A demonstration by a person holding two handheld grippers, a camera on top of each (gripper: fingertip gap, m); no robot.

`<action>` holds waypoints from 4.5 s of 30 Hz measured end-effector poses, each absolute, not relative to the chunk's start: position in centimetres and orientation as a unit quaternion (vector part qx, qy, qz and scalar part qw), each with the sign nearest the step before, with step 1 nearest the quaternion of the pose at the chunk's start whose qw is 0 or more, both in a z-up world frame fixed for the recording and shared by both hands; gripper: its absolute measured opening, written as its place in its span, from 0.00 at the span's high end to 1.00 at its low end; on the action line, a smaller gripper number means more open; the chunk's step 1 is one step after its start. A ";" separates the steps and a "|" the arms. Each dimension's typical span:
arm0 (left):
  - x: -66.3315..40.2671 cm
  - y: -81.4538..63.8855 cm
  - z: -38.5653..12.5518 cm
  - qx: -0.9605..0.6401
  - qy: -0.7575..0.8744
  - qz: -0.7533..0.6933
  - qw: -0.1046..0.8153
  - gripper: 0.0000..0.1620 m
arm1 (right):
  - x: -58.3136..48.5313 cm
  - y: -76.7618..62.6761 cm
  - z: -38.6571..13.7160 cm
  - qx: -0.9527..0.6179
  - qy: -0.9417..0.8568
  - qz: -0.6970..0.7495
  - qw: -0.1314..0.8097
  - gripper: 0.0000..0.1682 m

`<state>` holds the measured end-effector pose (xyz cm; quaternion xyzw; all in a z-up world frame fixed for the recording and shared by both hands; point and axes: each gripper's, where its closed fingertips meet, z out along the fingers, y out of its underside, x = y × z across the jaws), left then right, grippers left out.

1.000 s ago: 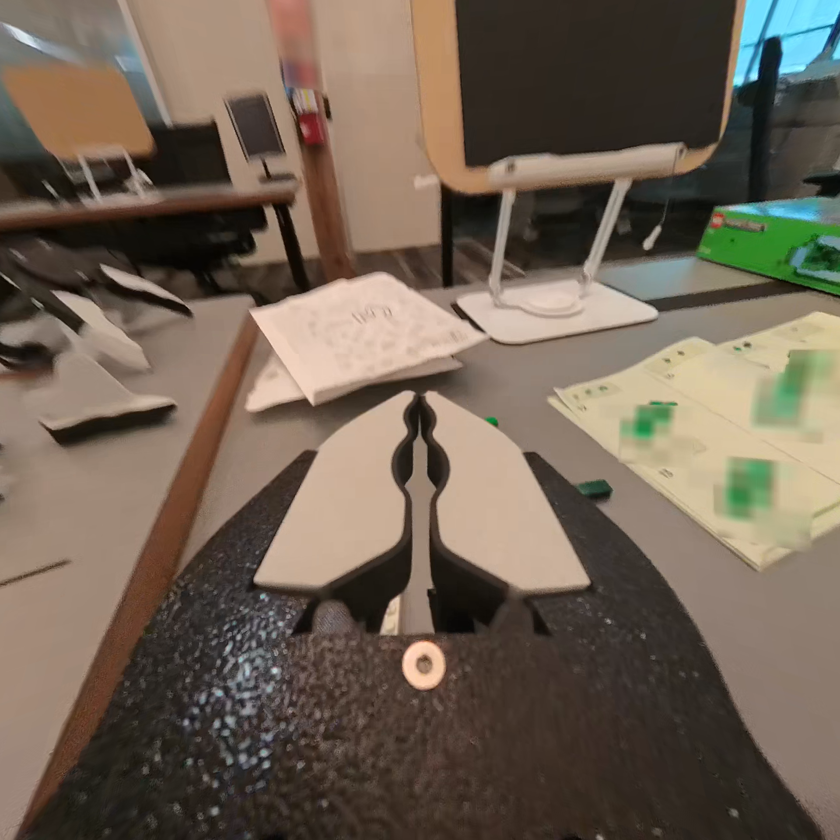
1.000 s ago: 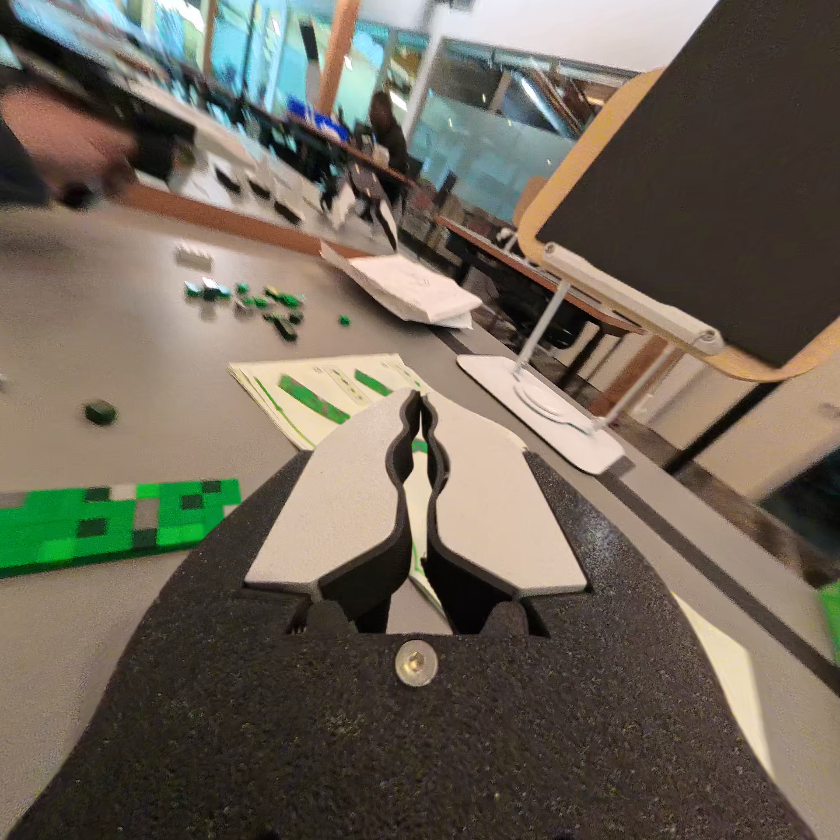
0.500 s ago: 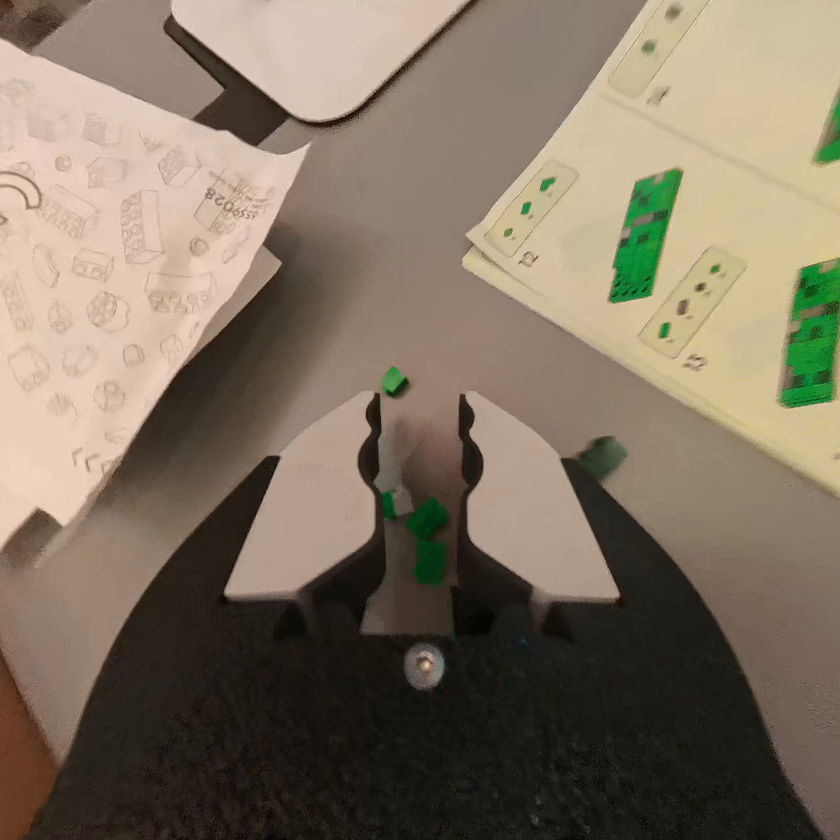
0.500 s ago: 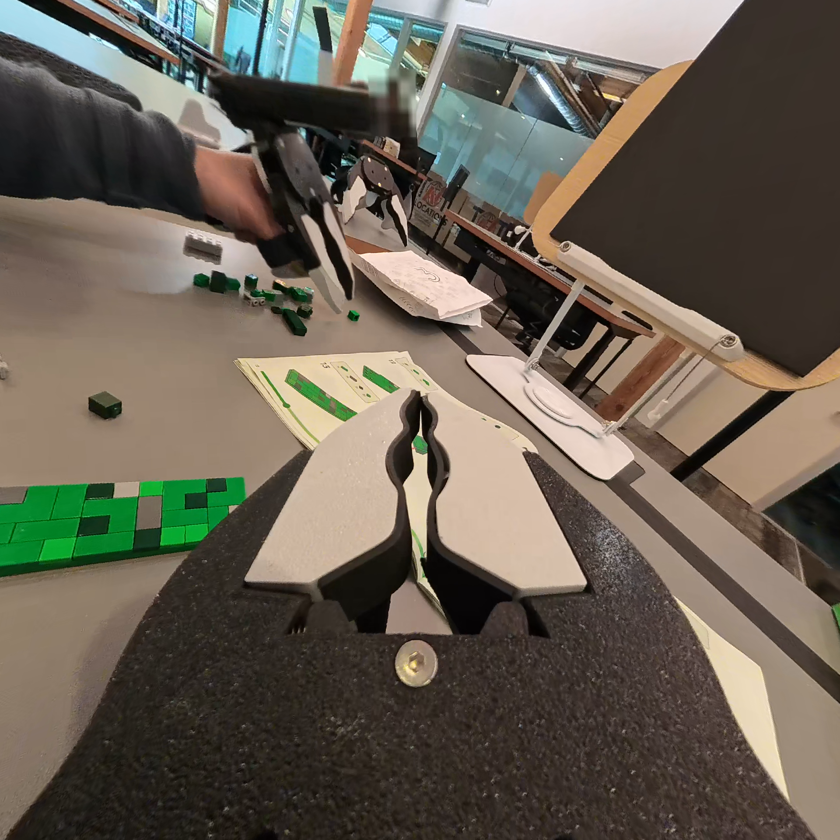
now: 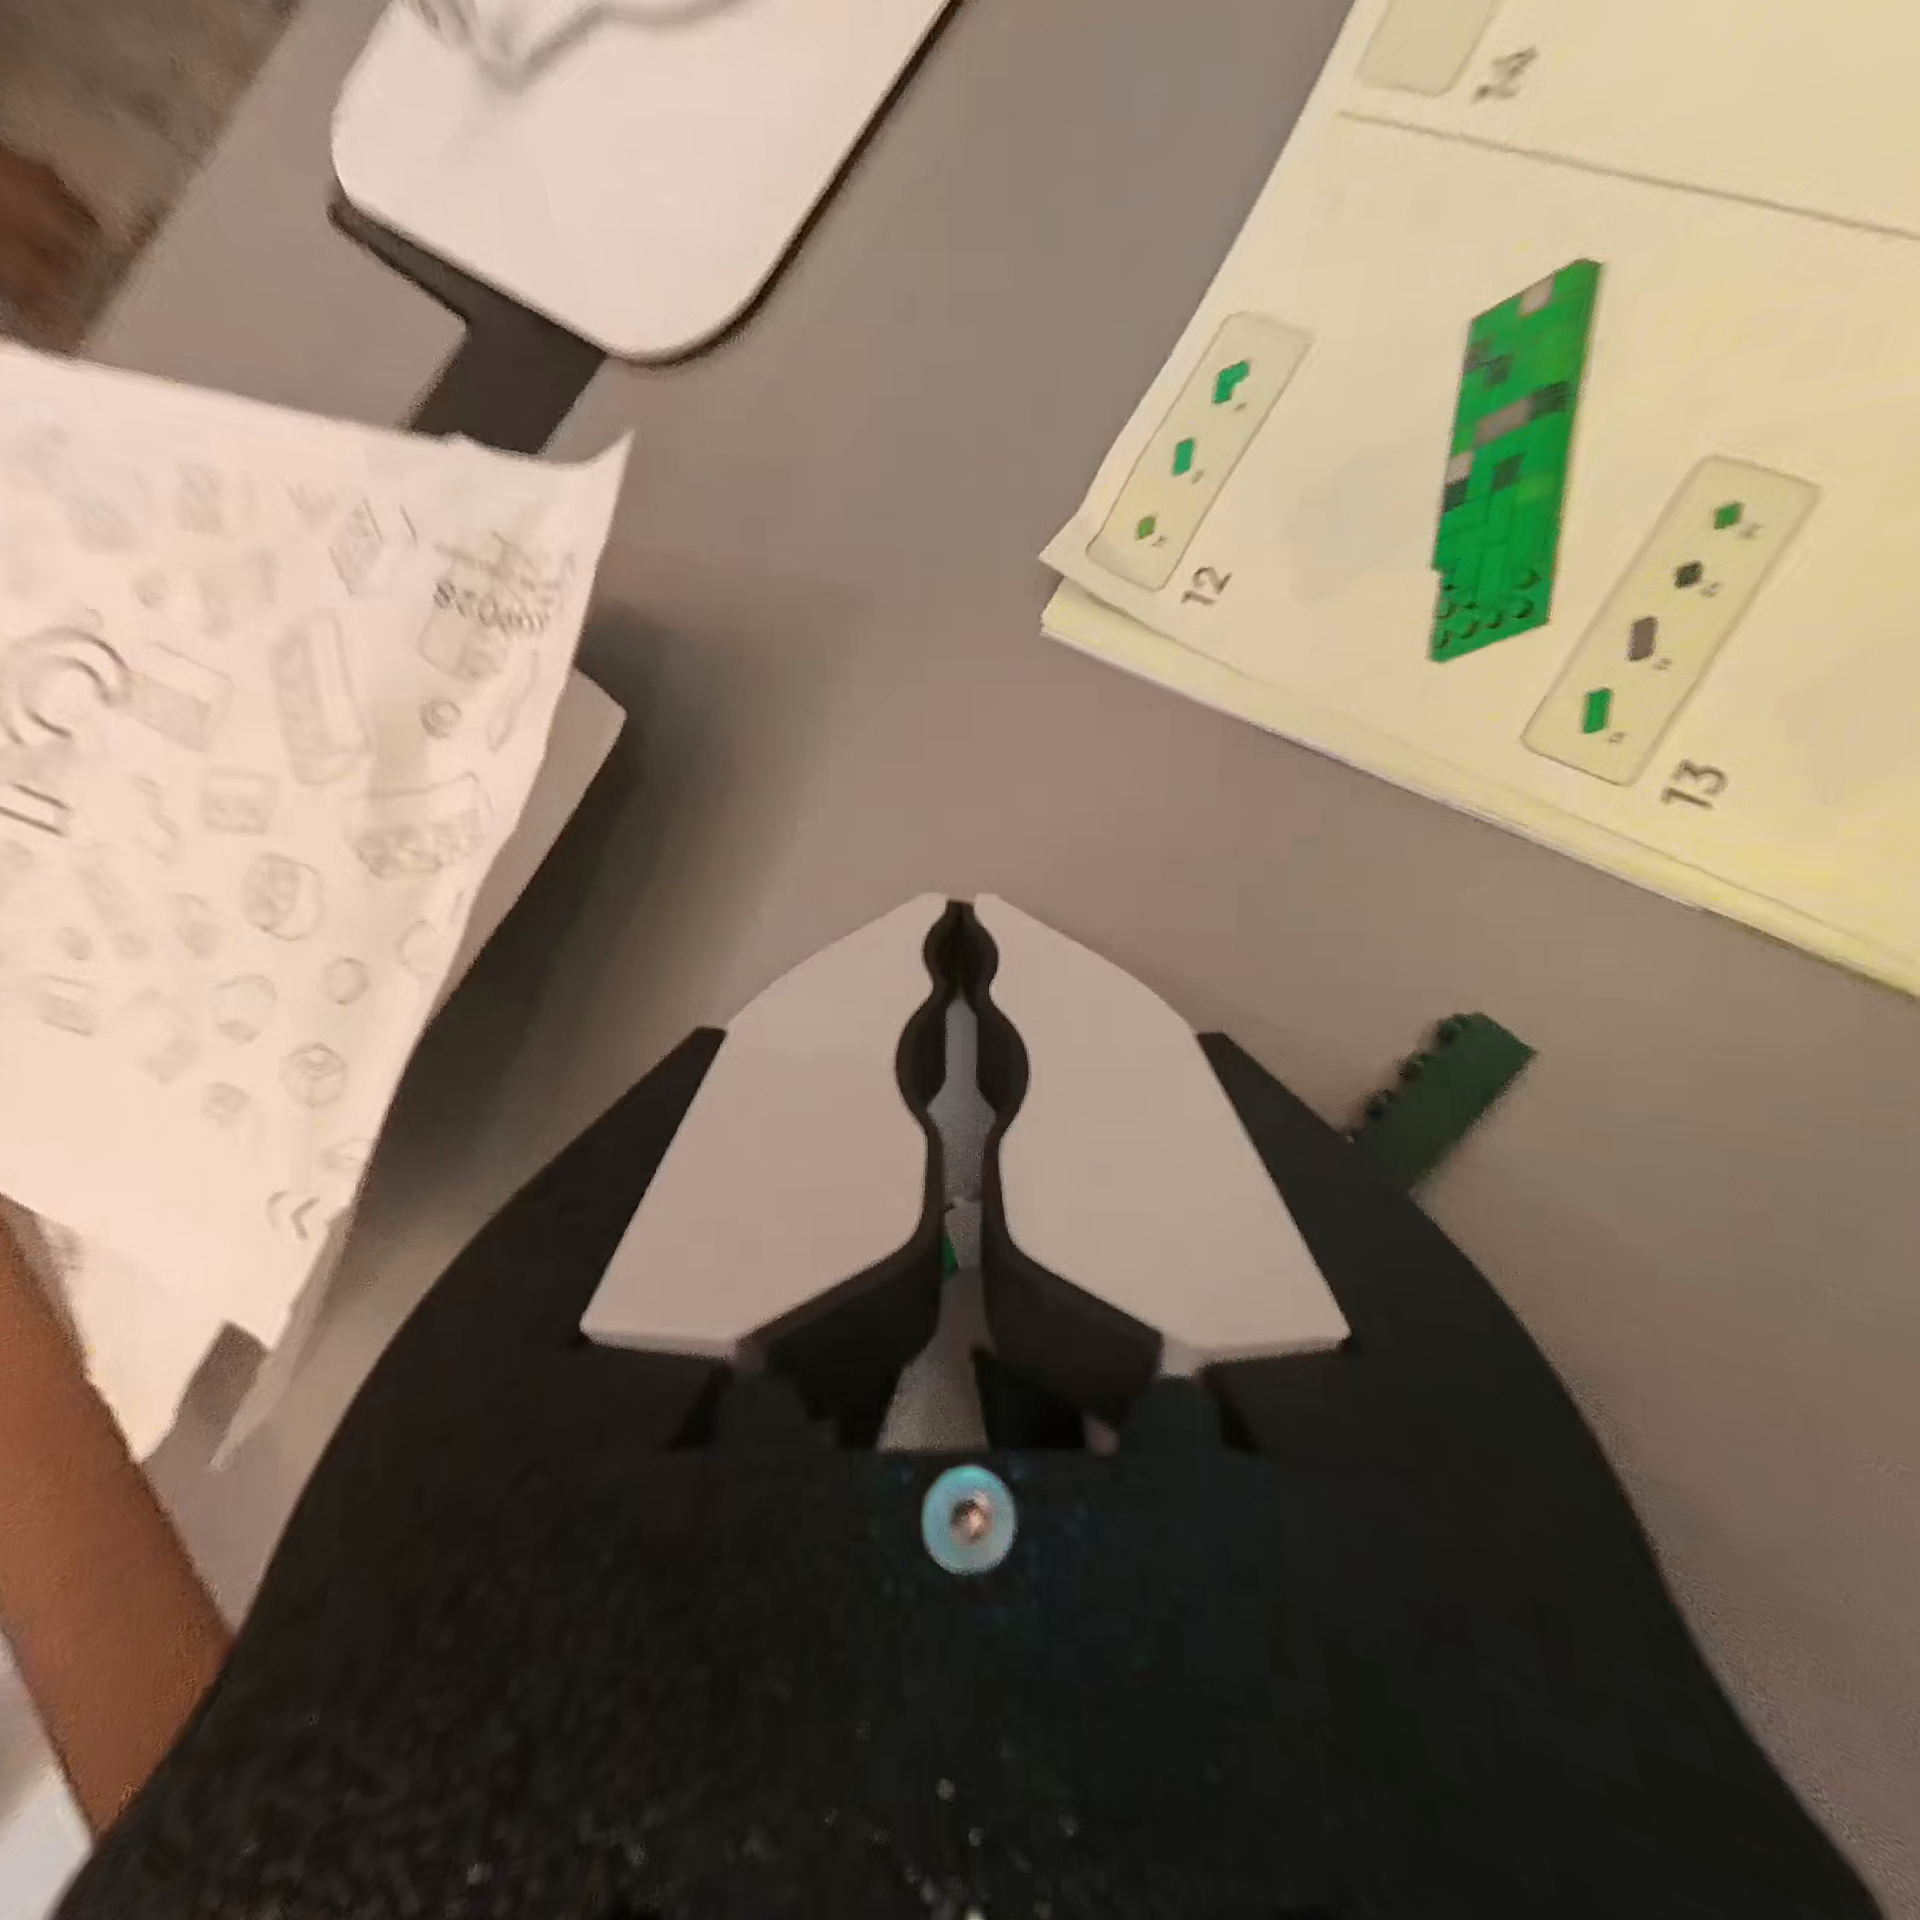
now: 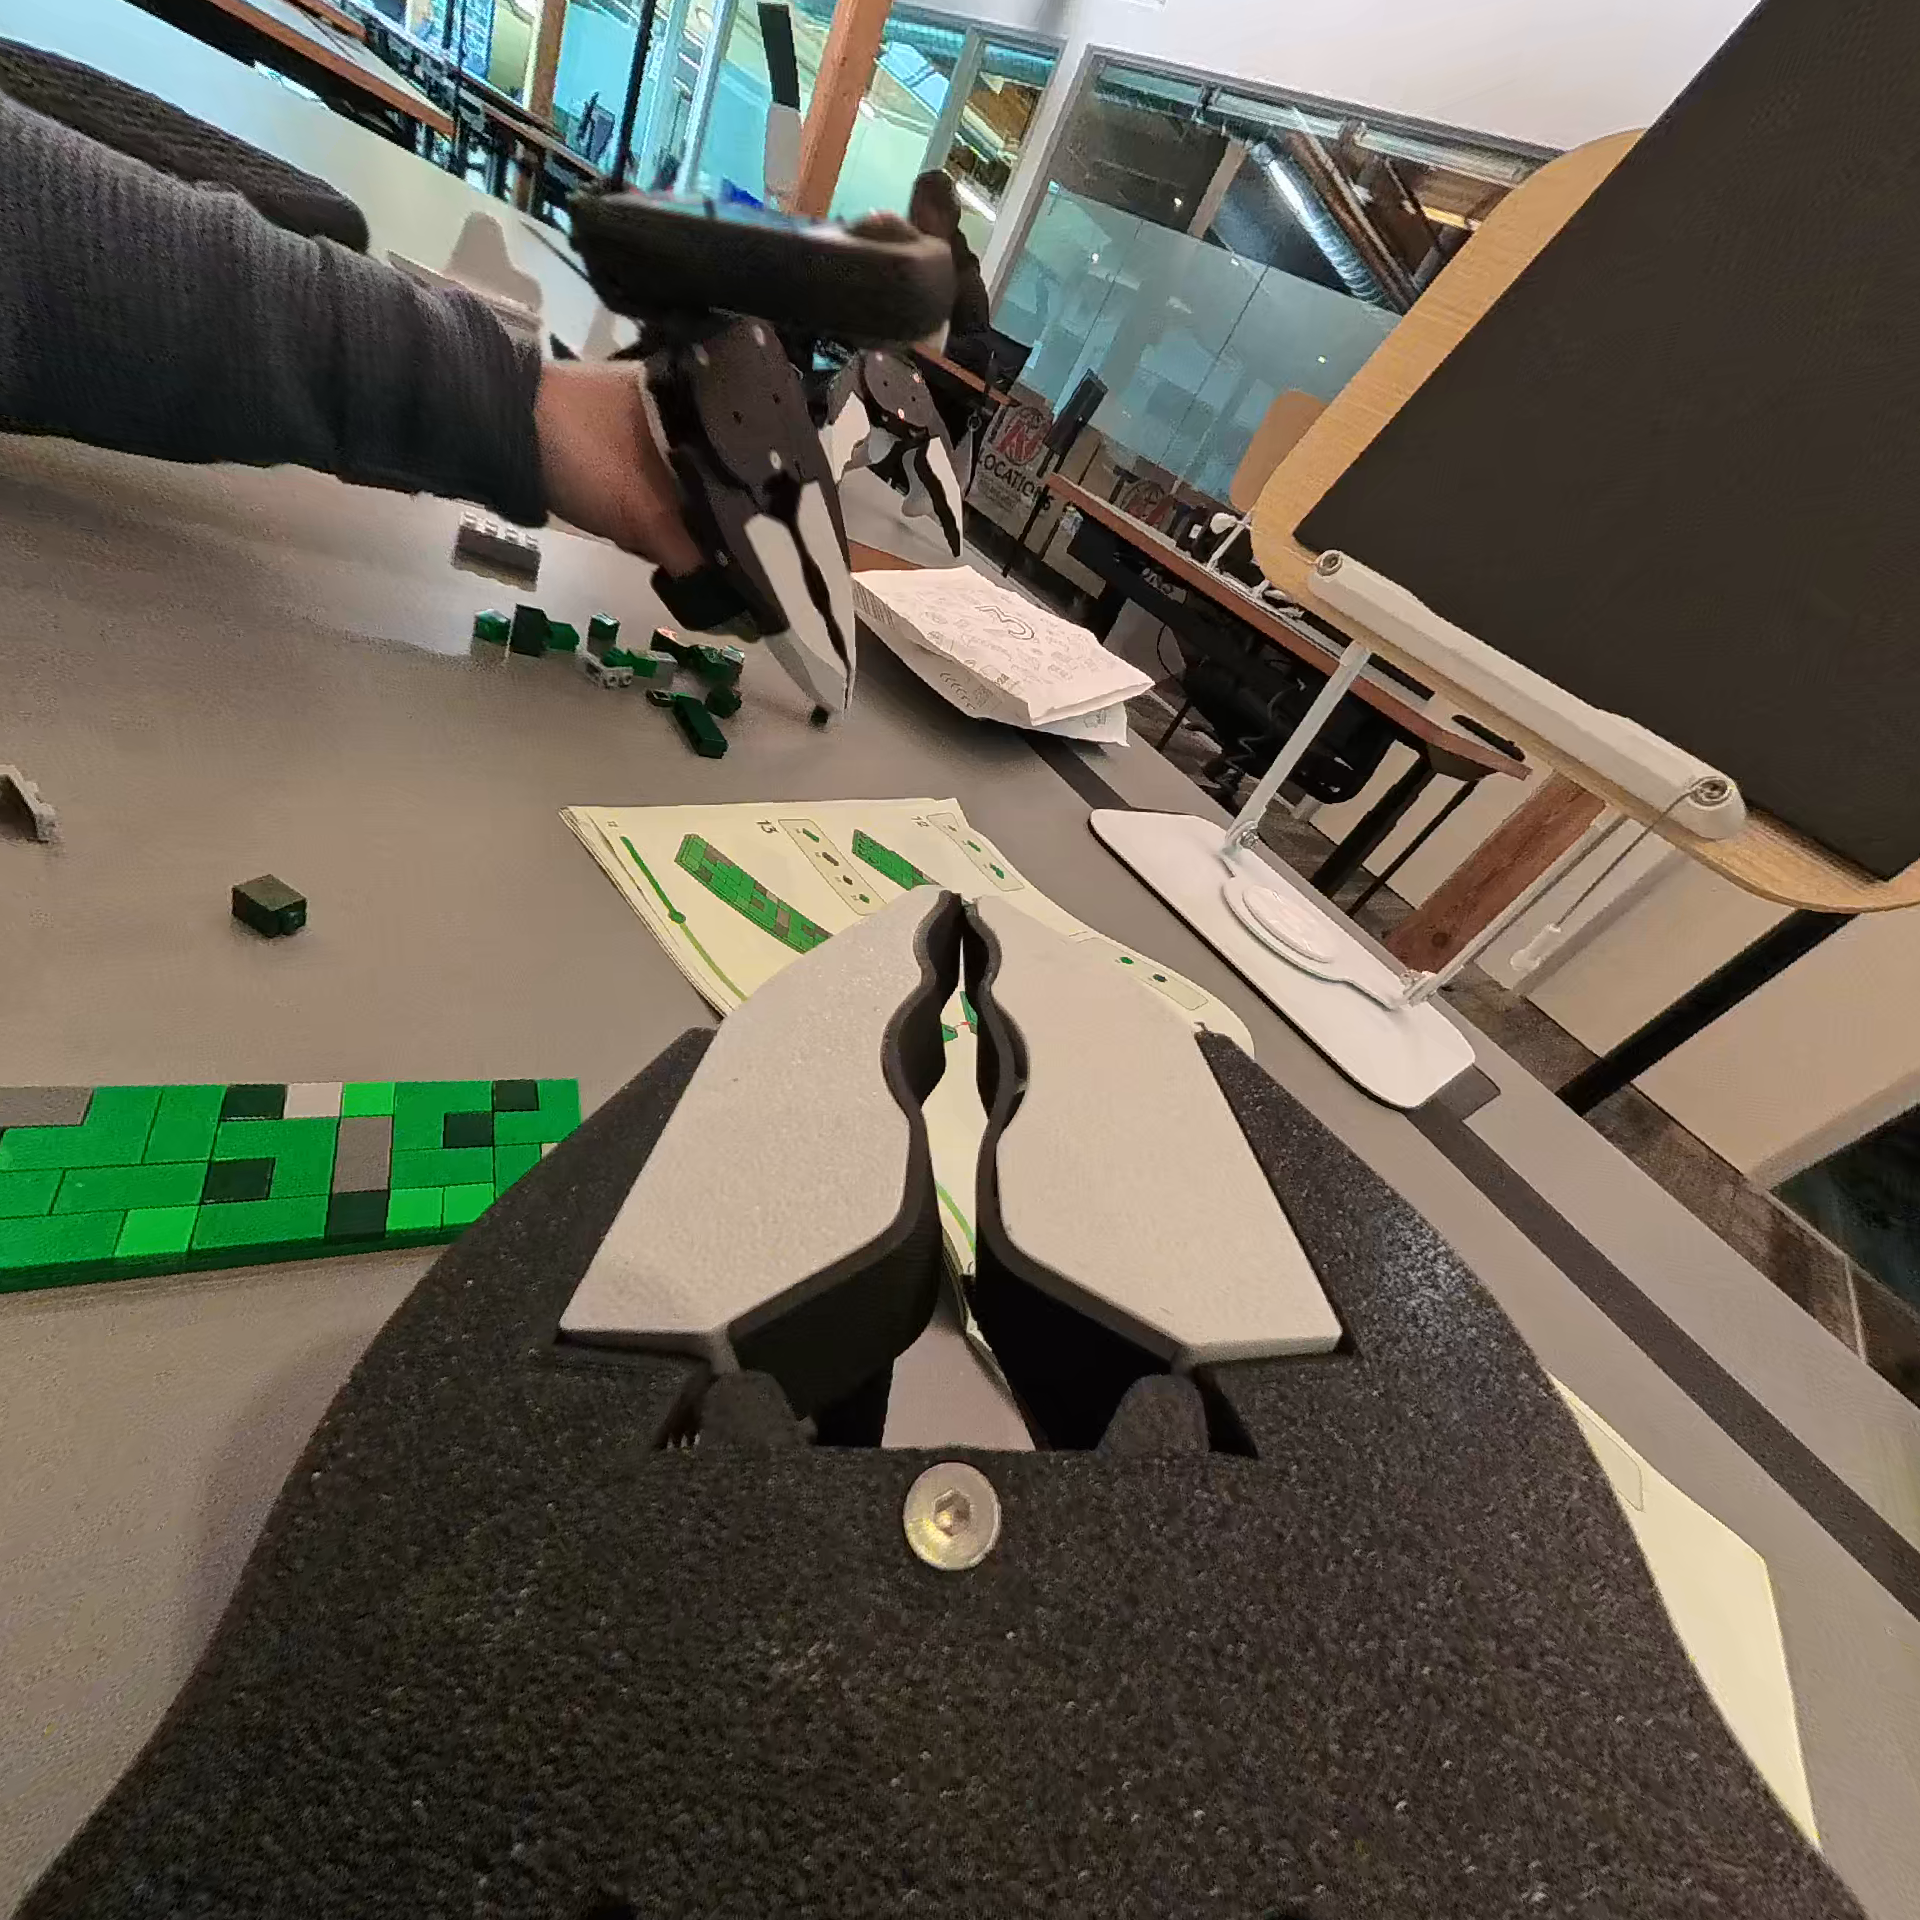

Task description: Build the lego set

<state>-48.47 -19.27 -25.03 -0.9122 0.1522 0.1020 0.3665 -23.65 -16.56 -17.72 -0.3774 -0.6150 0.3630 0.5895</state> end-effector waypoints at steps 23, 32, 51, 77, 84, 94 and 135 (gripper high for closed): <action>-48.9 -20.3 -24.2 -0.905 0.150 -0.005 0.398 0.85 | -23.9 -17.1 -18.3 -0.368 -0.636 0.347 0.583 1.00; -49.4 -20.2 -25.8 -0.927 0.136 -0.006 0.351 0.88 | -23.9 -17.1 -18.3 -0.367 -0.637 0.346 0.583 1.00; -27.6 -26.3 -22.2 -0.828 0.370 -0.125 0.401 0.93 | -23.8 -17.1 -18.2 -0.366 -0.635 0.348 0.585 1.00; -28.5 -24.9 -23.9 -0.853 0.322 -0.080 0.402 0.79 | -23.8 -17.4 -18.3 -0.358 -0.641 0.344 0.586 1.00; -26.1 -28.0 -24.2 -0.874 0.304 -0.151 0.348 0.80 | -23.9 -17.4 -18.4 -0.357 -0.642 0.343 0.585 1.00; -25.0 -28.7 -26.2 -0.881 0.349 -0.112 0.299 0.92 | -23.9 -17.4 -18.3 -0.356 -0.643 0.341 0.586 1.00; -19.0 -26.1 -24.7 -0.917 0.092 -0.029 0.388 0.57 | -23.8 -16.6 -17.2 -0.378 -0.601 0.359 0.606 1.00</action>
